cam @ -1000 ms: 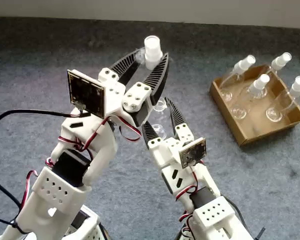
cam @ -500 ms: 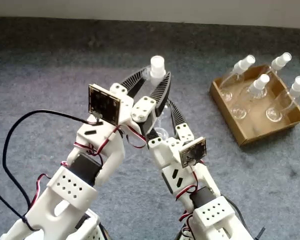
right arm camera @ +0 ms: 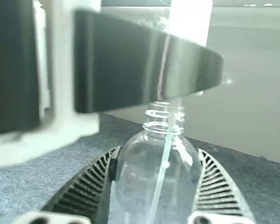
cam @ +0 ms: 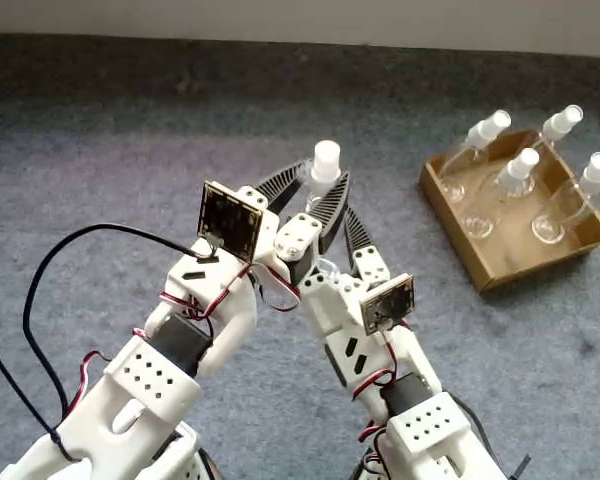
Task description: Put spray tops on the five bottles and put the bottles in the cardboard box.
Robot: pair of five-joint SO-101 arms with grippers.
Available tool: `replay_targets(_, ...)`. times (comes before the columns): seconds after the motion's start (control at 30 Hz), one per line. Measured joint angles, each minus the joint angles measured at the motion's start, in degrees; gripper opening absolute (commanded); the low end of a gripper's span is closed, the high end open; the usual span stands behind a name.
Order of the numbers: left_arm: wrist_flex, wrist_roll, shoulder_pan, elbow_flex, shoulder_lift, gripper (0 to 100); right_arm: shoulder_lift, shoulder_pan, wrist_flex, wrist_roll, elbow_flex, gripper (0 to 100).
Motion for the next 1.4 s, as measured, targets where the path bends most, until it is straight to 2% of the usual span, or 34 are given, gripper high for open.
replay_targets(0.33, 0.0, 0.0, 0.0, 2.29, -0.7, 0, 0.09, 0.09, 0.0, 0.0, 0.0, 15.9)
replay_targets(0.7, -0.09, 0.0, 0.53, 11.6, -13.71, 0, 0.0, -0.09, 0.0, 0.18, 0.0, 15.9)
replay_targets(1.3, -0.7, -0.09, 0.53, 11.52, -9.49, 1, 0.09, -0.09, 0.0, 0.26, 0.0, 15.9)
replay_targets(1.4, -0.7, -0.09, 0.53, 11.52, -9.49, 7, 0.09, -0.09, 0.0, 0.26, 0.0, 15.9)
